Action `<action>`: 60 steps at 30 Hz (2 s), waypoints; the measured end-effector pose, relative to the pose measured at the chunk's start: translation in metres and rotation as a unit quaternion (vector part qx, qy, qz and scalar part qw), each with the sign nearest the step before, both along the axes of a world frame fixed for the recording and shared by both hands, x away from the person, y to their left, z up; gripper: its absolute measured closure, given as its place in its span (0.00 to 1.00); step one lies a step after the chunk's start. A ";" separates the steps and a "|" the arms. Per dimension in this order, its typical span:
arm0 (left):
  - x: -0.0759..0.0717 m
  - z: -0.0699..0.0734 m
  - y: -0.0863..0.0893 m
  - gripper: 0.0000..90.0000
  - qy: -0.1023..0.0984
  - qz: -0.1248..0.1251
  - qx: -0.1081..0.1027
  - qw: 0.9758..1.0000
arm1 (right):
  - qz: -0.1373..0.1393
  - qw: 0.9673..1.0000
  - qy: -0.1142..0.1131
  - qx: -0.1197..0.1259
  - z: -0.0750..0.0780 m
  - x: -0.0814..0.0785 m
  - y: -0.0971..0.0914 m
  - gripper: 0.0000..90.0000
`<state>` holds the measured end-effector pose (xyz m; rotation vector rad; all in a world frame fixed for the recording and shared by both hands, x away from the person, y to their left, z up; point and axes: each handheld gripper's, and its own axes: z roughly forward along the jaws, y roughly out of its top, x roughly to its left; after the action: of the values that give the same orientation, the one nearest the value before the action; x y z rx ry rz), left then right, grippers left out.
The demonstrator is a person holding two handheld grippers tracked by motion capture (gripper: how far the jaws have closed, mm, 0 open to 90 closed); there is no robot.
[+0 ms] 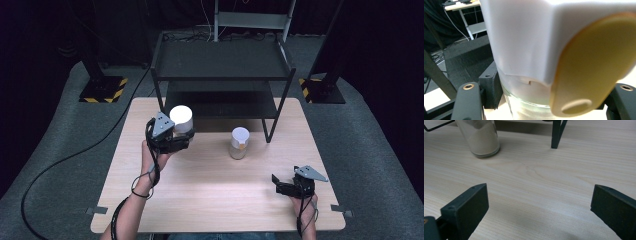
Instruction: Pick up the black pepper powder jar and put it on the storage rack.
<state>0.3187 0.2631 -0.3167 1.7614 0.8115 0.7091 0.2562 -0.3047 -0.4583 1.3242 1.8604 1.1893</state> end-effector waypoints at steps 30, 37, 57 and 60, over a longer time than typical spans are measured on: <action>0.025 0.042 -0.002 0.34 0.000 -0.007 -0.007 1.000 | 0.000 1.000 0.004 0.000 0.001 0.001 0.000 0.01; 0.028 0.048 0.000 0.34 0.007 0.000 -0.011 1.000 | -0.002 1.000 0.006 0.003 0.001 0.002 0.000 0.01; 0.037 0.074 -0.005 0.34 0.001 -0.013 -0.011 1.000 | -0.002 1.000 0.004 0.001 0.001 0.001 0.000 0.01; 0.038 0.076 -0.004 0.34 0.001 -0.013 -0.012 1.000 | -0.002 1.000 0.004 0.002 0.001 0.001 0.000 0.01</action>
<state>0.3566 0.2592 -0.2408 1.7488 0.7934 0.6768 0.2570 -0.3046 -0.4576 1.3353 1.8614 1.1870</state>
